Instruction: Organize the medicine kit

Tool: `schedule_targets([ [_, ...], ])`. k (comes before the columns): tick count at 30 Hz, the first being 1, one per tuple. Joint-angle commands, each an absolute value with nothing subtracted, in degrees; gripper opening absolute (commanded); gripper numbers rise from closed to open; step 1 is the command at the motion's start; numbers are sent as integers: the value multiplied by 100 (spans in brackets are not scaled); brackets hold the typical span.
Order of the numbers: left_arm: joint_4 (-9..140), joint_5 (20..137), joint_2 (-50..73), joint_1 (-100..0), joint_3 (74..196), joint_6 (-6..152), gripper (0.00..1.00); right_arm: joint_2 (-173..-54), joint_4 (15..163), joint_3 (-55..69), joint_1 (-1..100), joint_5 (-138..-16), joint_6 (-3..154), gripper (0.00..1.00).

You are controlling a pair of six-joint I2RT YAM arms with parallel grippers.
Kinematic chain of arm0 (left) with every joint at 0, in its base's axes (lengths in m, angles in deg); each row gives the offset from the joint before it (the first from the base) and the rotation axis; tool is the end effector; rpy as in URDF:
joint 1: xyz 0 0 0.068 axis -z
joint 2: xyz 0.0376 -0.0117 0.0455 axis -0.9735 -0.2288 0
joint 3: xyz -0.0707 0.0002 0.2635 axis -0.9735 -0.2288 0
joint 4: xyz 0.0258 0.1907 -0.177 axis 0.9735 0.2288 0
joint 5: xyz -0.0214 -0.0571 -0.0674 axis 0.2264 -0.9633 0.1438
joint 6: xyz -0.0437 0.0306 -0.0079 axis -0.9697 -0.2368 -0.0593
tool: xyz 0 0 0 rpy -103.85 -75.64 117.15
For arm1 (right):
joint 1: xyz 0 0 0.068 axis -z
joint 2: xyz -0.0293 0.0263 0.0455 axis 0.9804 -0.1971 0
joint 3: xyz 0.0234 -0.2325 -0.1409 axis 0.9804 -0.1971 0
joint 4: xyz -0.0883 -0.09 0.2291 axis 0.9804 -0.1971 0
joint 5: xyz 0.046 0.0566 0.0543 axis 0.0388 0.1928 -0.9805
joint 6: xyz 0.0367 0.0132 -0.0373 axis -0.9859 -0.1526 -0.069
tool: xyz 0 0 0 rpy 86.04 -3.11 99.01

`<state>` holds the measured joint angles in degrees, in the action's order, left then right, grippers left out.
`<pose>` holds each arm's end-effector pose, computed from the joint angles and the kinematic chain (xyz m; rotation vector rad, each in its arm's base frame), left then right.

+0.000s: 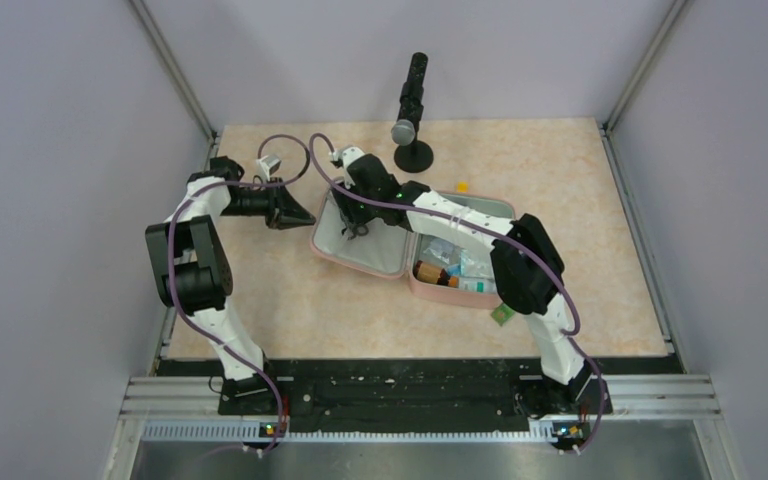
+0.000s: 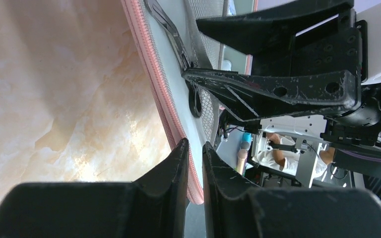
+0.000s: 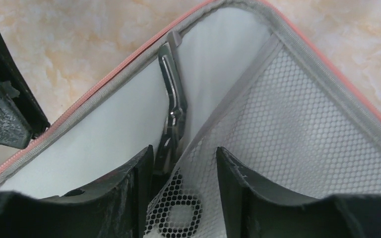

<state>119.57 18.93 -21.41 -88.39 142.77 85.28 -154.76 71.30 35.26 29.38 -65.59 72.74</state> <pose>0.3601 0.0404 0.2173 -0.0822 2.4032 -1.5750 0.3288 0.3779 0.2496 -0.7270 2.1371 0.4893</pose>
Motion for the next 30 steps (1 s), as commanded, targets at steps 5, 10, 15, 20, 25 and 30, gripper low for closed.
schedule_targets([
  [5,11843,1734,-1898,-8762,14286,8448,21,-15589,7021,3910,2913,-6667,7190,1],
  [10,11803,2440,-1995,-8767,14316,8153,44,-15465,7376,3765,2953,-6533,7036,0],
  [15,11837,2426,-2334,-8738,14389,7954,50,-15425,7537,3679,2973,-6678,7009,0],
  [20,12088,2450,-2761,-8493,14692,8153,48,-15433,7567,3674,2973,-6754,7026,0],
  [25,12041,2130,-2760,-8394,14744,8083,25,-15450,7596,3647,2971,-6816,7198,22],
  [30,11982,2199,-2318,-8566,14550,8038,0,-15226,7606,3584,3014,-7409,8130,73],
])
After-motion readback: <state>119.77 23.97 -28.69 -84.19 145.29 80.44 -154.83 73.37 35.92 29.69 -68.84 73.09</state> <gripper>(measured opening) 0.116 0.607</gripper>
